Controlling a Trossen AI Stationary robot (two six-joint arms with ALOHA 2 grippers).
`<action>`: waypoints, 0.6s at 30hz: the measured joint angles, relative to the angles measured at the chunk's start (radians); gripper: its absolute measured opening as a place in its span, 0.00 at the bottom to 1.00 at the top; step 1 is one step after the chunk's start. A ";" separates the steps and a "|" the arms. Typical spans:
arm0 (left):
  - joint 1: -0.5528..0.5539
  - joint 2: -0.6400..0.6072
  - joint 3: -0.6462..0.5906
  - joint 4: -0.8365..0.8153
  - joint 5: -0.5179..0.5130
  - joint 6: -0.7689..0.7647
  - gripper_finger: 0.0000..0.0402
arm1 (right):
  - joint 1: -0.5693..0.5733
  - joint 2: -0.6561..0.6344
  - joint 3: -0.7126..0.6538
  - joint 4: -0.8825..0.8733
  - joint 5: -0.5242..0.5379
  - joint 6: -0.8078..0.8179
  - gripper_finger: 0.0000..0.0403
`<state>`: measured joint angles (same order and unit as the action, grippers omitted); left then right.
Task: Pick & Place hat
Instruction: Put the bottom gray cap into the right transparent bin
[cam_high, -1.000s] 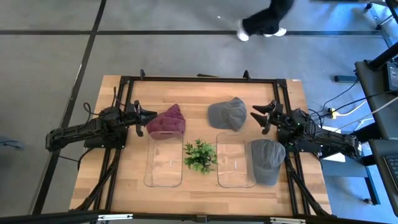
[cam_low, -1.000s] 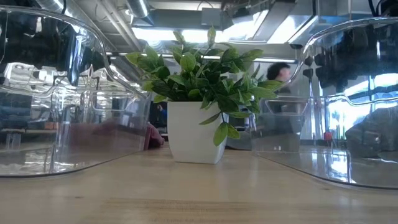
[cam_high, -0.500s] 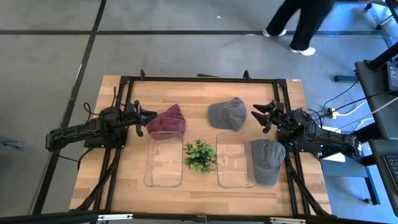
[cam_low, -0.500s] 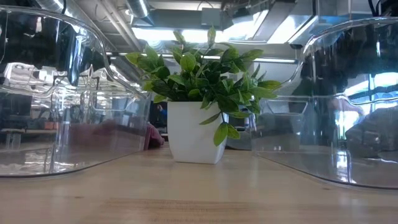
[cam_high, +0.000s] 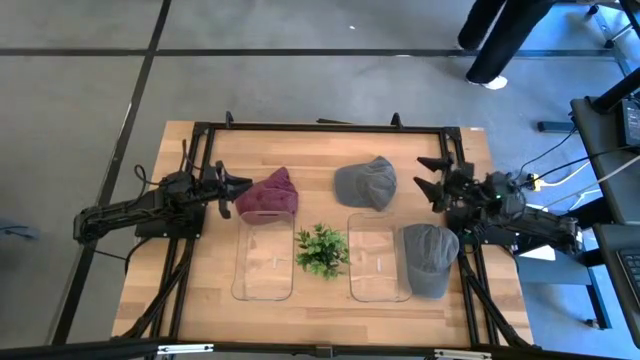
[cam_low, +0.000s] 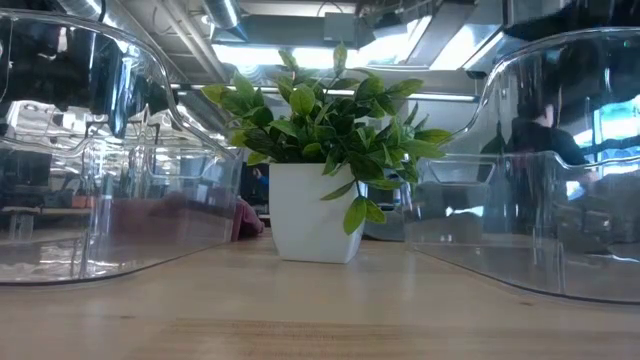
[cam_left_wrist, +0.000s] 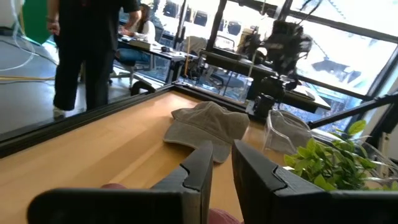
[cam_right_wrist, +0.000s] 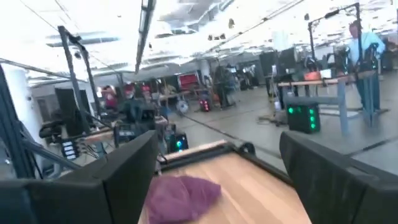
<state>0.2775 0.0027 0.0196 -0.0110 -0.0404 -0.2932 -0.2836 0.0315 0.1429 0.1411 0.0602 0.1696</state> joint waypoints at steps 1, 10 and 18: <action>0.000 0.000 0.000 0.001 -0.006 0.000 0.14 | 0.000 0.020 0.043 -0.056 0.009 -0.001 0.83; 0.000 0.000 0.000 0.003 -0.019 0.000 0.14 | 0.000 0.414 0.492 -0.691 0.009 0.057 0.79; 0.000 0.000 0.000 0.004 -0.019 0.000 0.14 | 0.003 0.742 0.744 -1.296 -0.082 0.126 0.79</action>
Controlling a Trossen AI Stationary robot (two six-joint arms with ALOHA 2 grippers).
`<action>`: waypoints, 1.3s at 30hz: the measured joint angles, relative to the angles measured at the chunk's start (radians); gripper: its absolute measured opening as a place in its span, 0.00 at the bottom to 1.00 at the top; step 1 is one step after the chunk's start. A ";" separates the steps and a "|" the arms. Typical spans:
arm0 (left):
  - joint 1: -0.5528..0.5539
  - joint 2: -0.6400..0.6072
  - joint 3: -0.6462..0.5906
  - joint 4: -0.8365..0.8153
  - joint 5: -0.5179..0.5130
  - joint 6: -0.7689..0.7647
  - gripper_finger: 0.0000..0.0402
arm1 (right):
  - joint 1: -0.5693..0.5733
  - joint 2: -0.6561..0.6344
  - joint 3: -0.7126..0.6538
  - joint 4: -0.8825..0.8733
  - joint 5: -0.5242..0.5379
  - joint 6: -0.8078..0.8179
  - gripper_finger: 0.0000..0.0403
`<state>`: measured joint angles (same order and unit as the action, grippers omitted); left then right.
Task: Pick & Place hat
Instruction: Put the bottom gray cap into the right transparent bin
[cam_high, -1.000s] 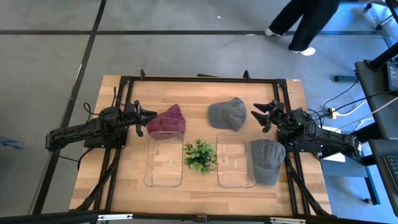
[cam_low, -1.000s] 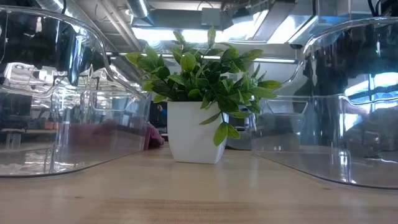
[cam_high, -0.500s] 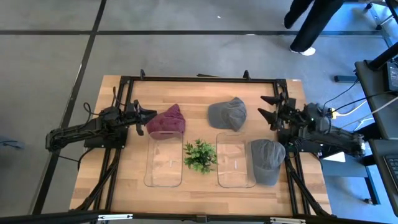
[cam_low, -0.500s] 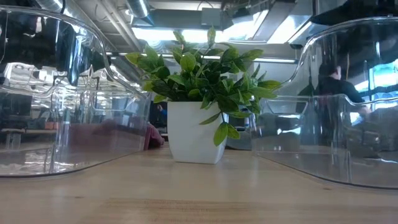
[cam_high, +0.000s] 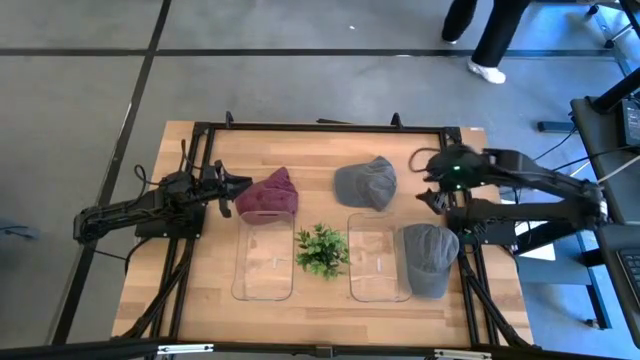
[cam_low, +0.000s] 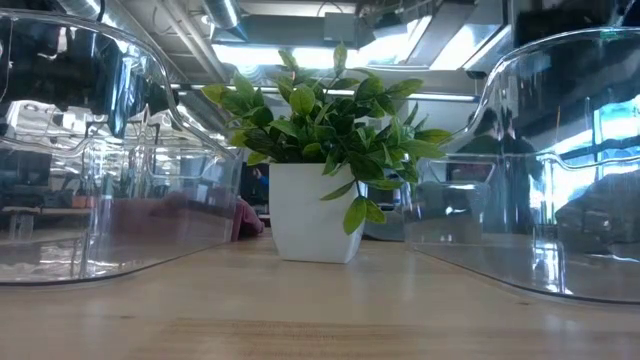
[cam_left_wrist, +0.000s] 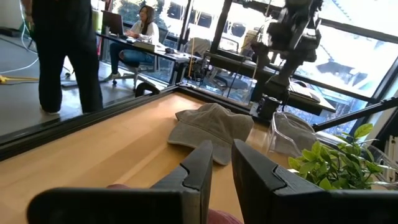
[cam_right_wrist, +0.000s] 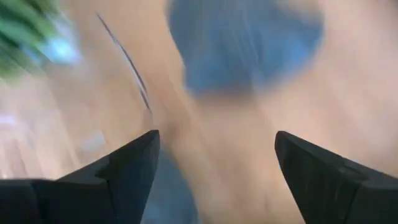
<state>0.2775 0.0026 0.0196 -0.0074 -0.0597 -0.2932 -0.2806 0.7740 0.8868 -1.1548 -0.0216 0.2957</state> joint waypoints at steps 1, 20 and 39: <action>0.000 0.000 0.000 0.000 0.000 0.000 0.14 | 0.004 0.024 0.002 -0.052 0.000 0.029 0.79; 0.000 0.000 0.000 0.000 -0.002 0.000 0.14 | 0.182 0.213 -0.140 -0.075 -0.103 0.097 0.79; 0.000 0.000 0.000 0.019 -0.119 0.001 0.14 | 0.209 0.491 -0.141 -0.088 -0.287 0.041 0.78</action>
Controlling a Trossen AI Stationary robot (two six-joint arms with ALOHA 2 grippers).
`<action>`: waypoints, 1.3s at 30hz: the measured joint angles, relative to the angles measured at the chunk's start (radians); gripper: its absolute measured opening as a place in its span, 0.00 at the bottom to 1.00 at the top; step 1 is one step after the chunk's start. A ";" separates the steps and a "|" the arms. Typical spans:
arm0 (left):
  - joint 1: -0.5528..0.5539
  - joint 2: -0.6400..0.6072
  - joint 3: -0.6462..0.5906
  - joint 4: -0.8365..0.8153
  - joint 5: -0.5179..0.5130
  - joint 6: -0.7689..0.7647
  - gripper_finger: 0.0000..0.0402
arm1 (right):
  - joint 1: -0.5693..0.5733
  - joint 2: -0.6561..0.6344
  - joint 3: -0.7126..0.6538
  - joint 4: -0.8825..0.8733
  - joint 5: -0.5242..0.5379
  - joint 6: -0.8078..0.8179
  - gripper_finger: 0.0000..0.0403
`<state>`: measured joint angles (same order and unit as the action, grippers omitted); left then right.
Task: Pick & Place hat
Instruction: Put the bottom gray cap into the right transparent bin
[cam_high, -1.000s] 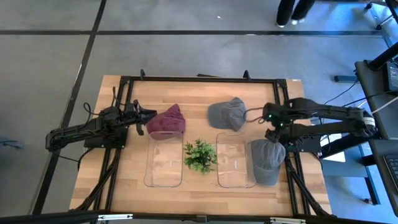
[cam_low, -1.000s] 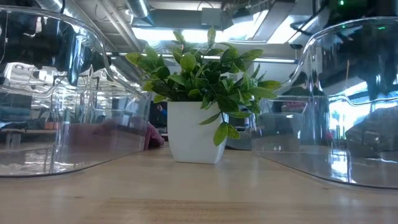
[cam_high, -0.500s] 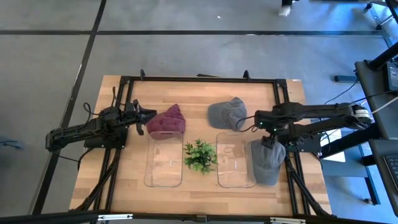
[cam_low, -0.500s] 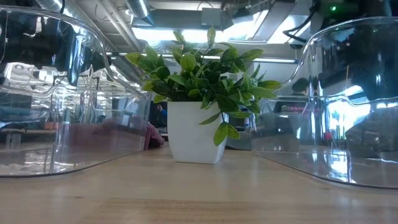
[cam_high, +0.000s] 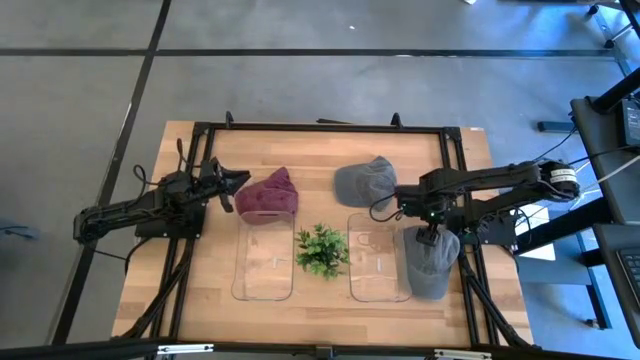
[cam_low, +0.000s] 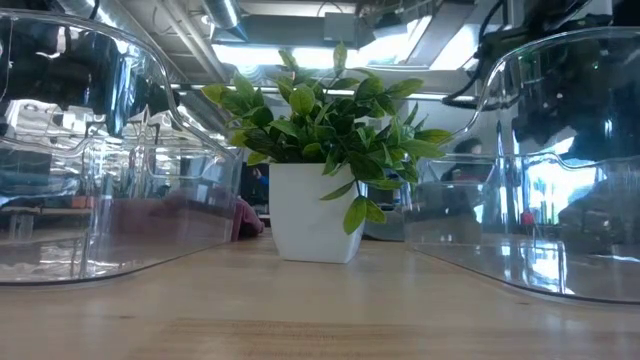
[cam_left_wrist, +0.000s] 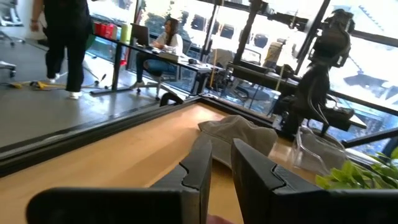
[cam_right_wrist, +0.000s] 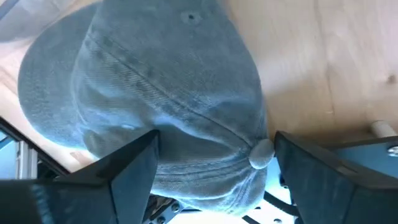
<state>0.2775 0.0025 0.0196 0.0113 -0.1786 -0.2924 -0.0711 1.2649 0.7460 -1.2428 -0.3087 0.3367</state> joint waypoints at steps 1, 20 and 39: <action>0.000 0.000 0.000 0.001 -0.009 0.000 0.14 | 0.000 0.006 0.000 0.000 -0.001 0.000 0.76; 0.000 0.000 0.000 0.006 -0.041 0.000 0.14 | 0.000 0.014 0.000 -0.090 0.000 -0.031 0.06; 0.000 0.000 0.000 0.012 -0.086 0.000 0.14 | 0.149 -0.152 0.446 -0.329 0.405 0.157 0.06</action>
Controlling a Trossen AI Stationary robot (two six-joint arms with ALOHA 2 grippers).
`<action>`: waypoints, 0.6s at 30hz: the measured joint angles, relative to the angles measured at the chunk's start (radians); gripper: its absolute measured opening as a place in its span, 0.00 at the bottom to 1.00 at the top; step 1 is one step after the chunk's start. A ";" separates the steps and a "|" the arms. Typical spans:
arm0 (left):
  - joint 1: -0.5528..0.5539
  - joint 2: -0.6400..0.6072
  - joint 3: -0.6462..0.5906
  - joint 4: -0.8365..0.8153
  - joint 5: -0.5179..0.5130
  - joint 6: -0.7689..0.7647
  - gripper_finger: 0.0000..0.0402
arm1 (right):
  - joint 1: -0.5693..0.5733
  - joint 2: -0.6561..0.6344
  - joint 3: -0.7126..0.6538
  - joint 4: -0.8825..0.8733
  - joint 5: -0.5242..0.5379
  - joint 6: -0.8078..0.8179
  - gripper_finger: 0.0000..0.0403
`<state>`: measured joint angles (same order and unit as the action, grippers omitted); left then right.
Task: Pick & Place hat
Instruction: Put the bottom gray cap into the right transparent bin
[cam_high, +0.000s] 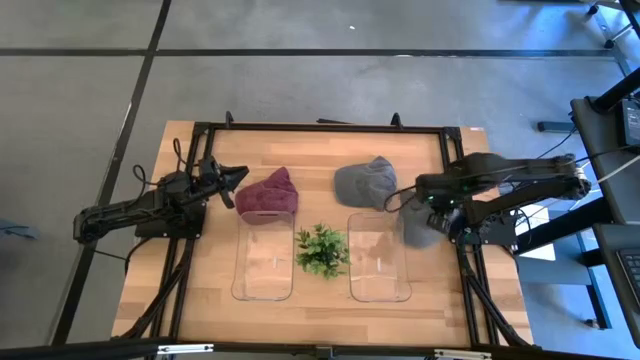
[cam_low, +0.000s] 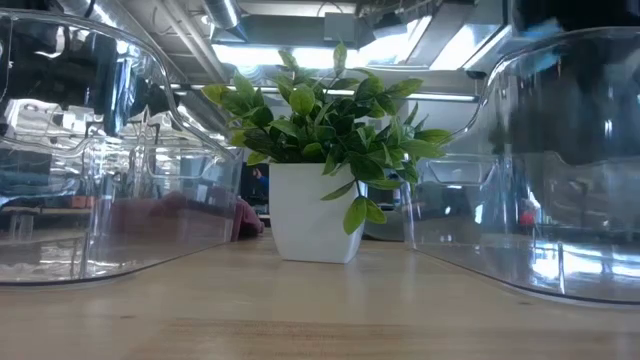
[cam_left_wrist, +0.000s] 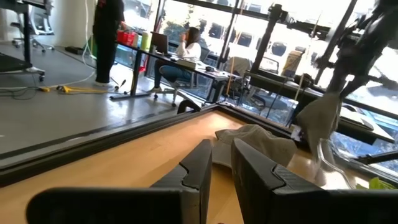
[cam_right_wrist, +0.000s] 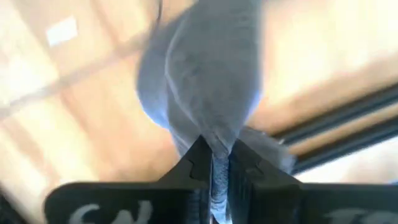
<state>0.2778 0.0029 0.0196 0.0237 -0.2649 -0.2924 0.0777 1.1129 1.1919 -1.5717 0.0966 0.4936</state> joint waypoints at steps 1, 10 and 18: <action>0.000 0.000 0.000 0.002 -0.008 0.000 0.14 | 0.006 -0.003 0.037 -0.002 0.049 0.002 0.06; 0.000 0.000 0.000 0.003 -0.033 0.020 0.14 | 0.012 0.030 0.340 0.030 0.314 -0.092 0.06; 0.000 0.000 0.000 0.003 -0.033 0.026 0.14 | 0.065 0.161 0.495 0.052 0.223 -0.161 0.06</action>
<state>0.2778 0.0027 0.0196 0.0265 -0.2981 -0.2668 0.1432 1.2739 1.6870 -1.5202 0.3192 0.3324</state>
